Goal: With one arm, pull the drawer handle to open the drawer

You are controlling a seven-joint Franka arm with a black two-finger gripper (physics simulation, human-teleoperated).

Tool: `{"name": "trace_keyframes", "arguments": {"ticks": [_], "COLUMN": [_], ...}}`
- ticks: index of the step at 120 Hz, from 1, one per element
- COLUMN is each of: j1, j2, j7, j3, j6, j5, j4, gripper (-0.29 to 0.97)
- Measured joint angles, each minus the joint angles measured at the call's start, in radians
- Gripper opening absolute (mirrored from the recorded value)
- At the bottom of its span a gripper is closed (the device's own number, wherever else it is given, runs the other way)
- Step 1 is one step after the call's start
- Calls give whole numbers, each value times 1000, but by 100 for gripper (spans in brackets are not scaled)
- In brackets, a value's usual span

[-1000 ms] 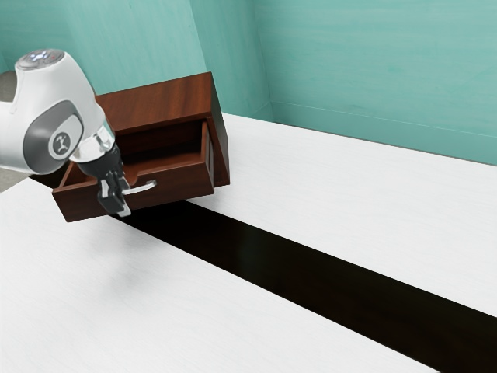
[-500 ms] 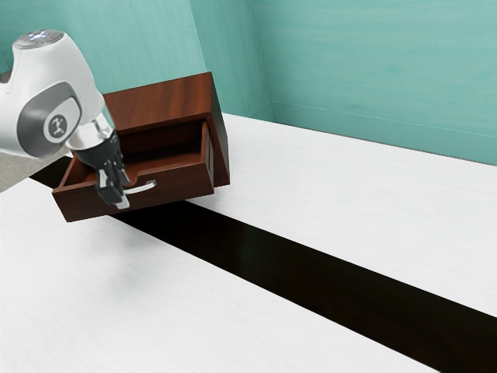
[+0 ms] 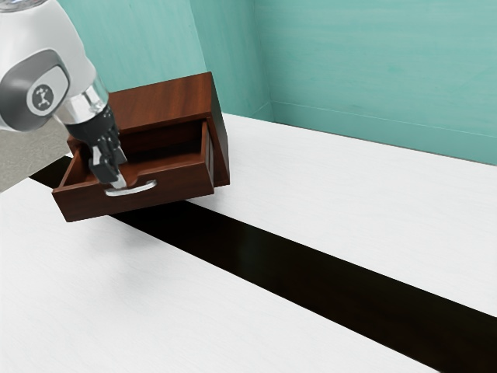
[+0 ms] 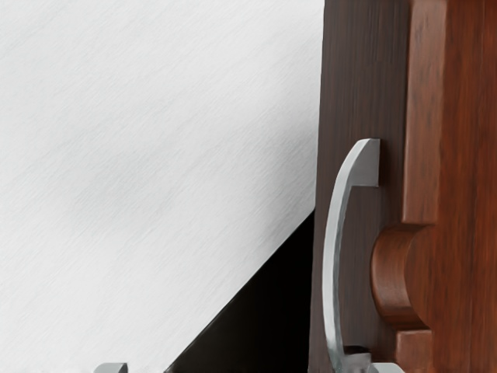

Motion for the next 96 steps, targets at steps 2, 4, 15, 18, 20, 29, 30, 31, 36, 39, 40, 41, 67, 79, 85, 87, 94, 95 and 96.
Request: {"name": "trace_keyframes", "arguments": {"ticks": [2, 4, 15, 18, 20, 29, 30, 31, 36, 39, 40, 41, 67, 79, 85, 87, 94, 95, 96], "j1": [-2, -5, -68, -91, -101, -120, -122, -124, -138, -146, -149, -152, -325, -359, -354, -352, -347, -347, -347], "j2": [-1, -3, -8, -10, -9, -5, -6, -6, -10, -14, -15, -16, 32, 44, 47, 47, 46, 45, 44], "j7": [0, 0, 0, 0, 0, 1, 1, 2, 12, 29, 36, 45, 460, 713, 833, 873, 1007, 1025, 1043], "j3": [0, 0, 1, 0, -3, -43, -47, -52, -66, -70, -70, -70, 42, 68, 76, 80, 101, 105, 109], "j6": [-1, -3, -9, -10, -11, -16, -16, -17, -20, -22, -22, -23, -70, -126, -152, -159, -182, -186, -190], "j5": [-1, -1, -5, -13, -21, -52, -54, -56, -65, -70, -71, -72, -86, -88, -89, -89, -91, -91, -92], "j4": [3, 6, 38, 45, 49, 79, 81, 86, 105, 118, 121, 126, 215, 211, 202, 200, 195, 194, 194], "gripper": [42, 44, 52, 53, 54, 57, 58, 58, 59, 60, 60, 60, 64, 64, 65, 65, 65, 65, 65]}}
